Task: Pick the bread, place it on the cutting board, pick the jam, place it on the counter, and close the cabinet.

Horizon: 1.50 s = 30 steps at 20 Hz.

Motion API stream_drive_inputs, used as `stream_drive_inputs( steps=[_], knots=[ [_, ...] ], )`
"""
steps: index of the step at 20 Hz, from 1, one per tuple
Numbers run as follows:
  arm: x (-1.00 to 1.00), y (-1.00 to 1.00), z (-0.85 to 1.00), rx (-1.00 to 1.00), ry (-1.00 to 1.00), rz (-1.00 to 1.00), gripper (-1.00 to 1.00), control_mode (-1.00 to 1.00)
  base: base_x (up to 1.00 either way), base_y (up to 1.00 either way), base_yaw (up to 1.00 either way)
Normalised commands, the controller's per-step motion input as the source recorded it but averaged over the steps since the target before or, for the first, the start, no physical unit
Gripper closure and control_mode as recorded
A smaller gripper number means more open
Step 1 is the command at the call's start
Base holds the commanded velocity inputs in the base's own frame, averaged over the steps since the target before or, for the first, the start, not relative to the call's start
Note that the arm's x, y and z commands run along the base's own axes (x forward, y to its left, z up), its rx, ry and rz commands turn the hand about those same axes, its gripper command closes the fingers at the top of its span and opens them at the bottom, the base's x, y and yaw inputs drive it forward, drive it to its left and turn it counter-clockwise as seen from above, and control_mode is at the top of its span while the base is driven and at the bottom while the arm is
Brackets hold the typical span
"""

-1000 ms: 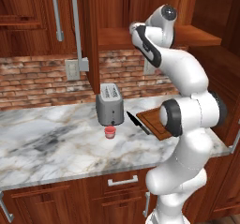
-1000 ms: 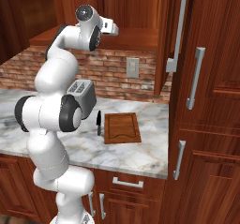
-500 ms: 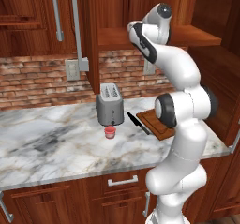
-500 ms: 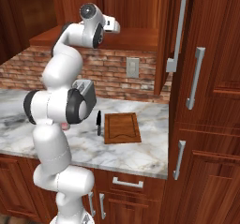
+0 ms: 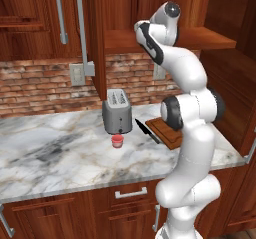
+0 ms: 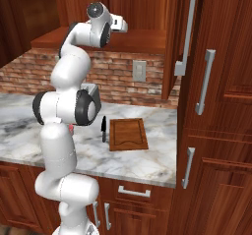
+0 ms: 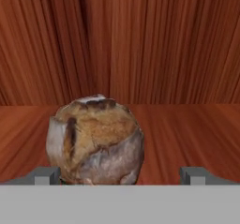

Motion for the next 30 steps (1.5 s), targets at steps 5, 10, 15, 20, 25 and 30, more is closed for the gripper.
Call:
stream_drive_inputs(
  steps=[5, 10, 15, 20, 25, 30],
  knots=[
    [0.23, 0.00, 0.00, 0.00, 0.00, 0.00, -1.00, -1.00, 0.00, 0.00, 0.00],
    [0.06, 0.00, 0.01, 0.00, 0.00, 0.00, -1.00, -1.00, 0.00, 0.00, 0.00],
    [0.00, 0.00, 0.00, 0.00, 0.00, 0.00, -1.00, -1.00, 0.00, 0.00, 0.00],
    [0.00, 0.00, 0.00, 0.00, 0.00, 0.00, -1.00, -1.00, 0.00, 0.00, 0.00],
    [0.00, 0.00, 0.00, 0.00, 0.00, 0.00, -1.00, -1.00, 0.00, 0.00, 0.00],
    [0.00, 0.07, 0.00, 0.00, 0.00, 0.00, -1.00, -1.00, 0.00, 0.00, 0.00]
  ],
)
